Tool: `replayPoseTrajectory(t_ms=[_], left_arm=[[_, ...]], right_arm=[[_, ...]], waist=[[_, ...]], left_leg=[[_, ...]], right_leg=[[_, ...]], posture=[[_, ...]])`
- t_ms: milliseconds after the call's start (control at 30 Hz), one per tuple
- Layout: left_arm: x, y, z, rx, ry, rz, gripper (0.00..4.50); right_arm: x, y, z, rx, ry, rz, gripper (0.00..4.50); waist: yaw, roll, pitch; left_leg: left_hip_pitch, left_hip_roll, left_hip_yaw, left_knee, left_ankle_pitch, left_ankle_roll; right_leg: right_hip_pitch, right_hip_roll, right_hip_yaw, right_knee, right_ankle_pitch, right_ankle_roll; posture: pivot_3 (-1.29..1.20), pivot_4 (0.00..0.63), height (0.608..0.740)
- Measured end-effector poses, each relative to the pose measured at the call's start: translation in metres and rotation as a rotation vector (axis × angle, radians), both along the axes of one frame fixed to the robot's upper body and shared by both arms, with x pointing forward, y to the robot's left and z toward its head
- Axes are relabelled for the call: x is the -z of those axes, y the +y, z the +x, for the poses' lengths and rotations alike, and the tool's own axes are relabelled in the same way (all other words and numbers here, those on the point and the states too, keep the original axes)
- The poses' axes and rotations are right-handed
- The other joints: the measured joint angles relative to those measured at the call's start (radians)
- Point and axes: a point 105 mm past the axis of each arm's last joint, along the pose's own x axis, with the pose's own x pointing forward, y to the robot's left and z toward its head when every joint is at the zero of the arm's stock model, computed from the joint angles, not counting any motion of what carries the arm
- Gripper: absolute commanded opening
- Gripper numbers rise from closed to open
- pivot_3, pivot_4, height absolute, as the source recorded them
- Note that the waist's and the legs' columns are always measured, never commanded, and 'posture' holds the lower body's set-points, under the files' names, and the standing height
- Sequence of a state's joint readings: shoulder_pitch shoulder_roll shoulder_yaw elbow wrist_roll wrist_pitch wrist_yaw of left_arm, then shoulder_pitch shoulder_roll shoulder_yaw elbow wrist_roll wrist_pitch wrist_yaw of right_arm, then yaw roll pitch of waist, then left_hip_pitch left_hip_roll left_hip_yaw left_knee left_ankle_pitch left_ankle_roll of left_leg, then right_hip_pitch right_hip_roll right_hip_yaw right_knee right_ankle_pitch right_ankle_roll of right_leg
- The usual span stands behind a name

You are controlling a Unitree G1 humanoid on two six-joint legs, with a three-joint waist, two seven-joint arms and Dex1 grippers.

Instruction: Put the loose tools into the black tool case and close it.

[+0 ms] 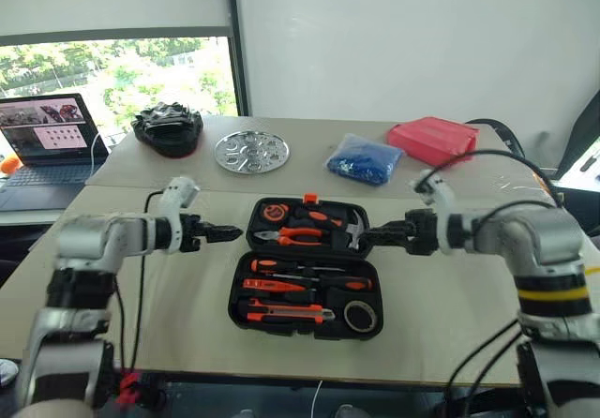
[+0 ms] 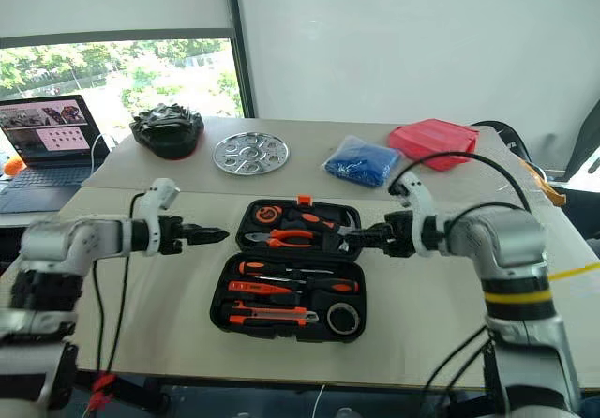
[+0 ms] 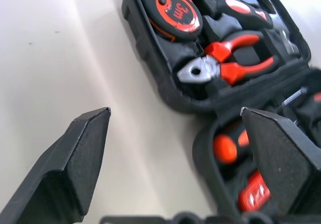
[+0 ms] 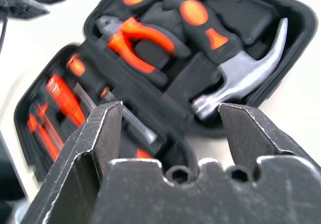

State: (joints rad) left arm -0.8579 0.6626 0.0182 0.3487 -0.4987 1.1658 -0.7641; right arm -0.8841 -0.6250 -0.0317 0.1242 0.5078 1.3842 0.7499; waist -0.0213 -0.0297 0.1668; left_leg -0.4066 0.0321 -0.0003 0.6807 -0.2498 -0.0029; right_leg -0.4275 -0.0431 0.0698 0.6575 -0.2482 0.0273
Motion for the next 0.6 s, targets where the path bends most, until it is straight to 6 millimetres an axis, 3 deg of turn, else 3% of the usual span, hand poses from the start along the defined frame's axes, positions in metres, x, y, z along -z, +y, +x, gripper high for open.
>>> replayPoseTrajectory(t_ms=[267,500,600], left_arm=[[0.015,-0.012,0.021,-0.062,0.076,0.054,4.48],[0.024,-0.009,0.024,-0.069,0.081,0.081,4.48],[0.026,-0.01,0.025,-0.07,0.08,0.096,3.7]], right_arm=[[0.035,-0.01,0.023,0.17,0.165,-0.148,3.62],[0.044,-0.018,0.027,0.211,0.189,-0.199,3.62],[0.044,-0.016,0.028,0.214,0.188,-0.218,2.89]], waist=[[-0.001,0.0,0.0],[-0.004,0.0,0.0],[-0.009,0.0,0.0]], left_leg=[[-0.006,-0.001,0.001,-0.001,0.0,0.0],[-0.01,-0.001,0.0,-0.001,0.003,-0.006],[-0.009,-0.002,0.0,0.0,0.004,-0.007]], right_leg=[[-0.005,-0.001,0.0,0.003,0.0,0.0],[-0.011,-0.002,0.0,0.007,0.0,0.0],[-0.011,-0.002,0.0,0.006,0.0,0.0]], posture=[[0.0,0.15,0.74],[0.0,0.15,0.74],[0.0,0.15,0.74]])
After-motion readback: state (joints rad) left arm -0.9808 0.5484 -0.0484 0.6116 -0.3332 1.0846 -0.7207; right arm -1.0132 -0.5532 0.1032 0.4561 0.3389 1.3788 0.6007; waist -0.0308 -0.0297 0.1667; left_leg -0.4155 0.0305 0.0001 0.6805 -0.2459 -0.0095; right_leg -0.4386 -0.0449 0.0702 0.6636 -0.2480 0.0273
